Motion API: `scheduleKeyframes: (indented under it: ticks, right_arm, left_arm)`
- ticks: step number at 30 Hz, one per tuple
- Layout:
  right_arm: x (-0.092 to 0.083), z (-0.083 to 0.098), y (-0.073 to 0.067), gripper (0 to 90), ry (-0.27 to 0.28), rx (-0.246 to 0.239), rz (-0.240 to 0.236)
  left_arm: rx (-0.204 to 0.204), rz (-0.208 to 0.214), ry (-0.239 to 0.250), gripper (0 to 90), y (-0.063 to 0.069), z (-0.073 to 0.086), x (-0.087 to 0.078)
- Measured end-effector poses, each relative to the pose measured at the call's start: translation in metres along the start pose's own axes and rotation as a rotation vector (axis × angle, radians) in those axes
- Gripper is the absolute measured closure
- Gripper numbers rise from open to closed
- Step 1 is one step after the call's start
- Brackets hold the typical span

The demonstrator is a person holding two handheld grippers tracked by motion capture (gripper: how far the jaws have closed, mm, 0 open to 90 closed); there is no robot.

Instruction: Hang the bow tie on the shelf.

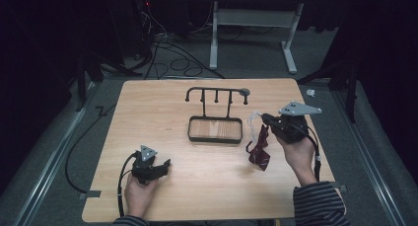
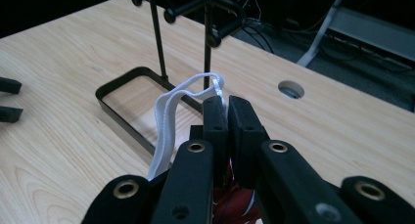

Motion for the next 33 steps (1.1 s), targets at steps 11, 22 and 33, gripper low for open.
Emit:
scheduleKeyframes:
  ticks: [11, 22, 33]
  right_arm:
    - [-0.002, -0.022, -0.012, 88.5, 0.048, -0.035, -0.043]
    - [-0.002, -0.041, -0.023, 88.5, 0.076, -0.061, -0.068]
    - [0.005, -0.056, -0.033, 88.5, 0.082, -0.082, -0.089]
  left_arm:
    - [0.000, 0.000, 0.000, 31.4, 0.000, 0.000, 0.000]
    - [0.000, 0.000, 0.000, 31.4, 0.000, 0.000, 0.000]
    - [-0.001, 0.000, 0.001, 31.4, 0.000, 0.000, 0.000]
Point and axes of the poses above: each handheld gripper's, and its own axes: x roughly forward along the jaws, z roughly out of its underside, y roughly to its right, the point moved 3 cm from there along x, roughly forward along the jaws, and after that the axes turned 4 degrees about -y, right-handed, at the moved point
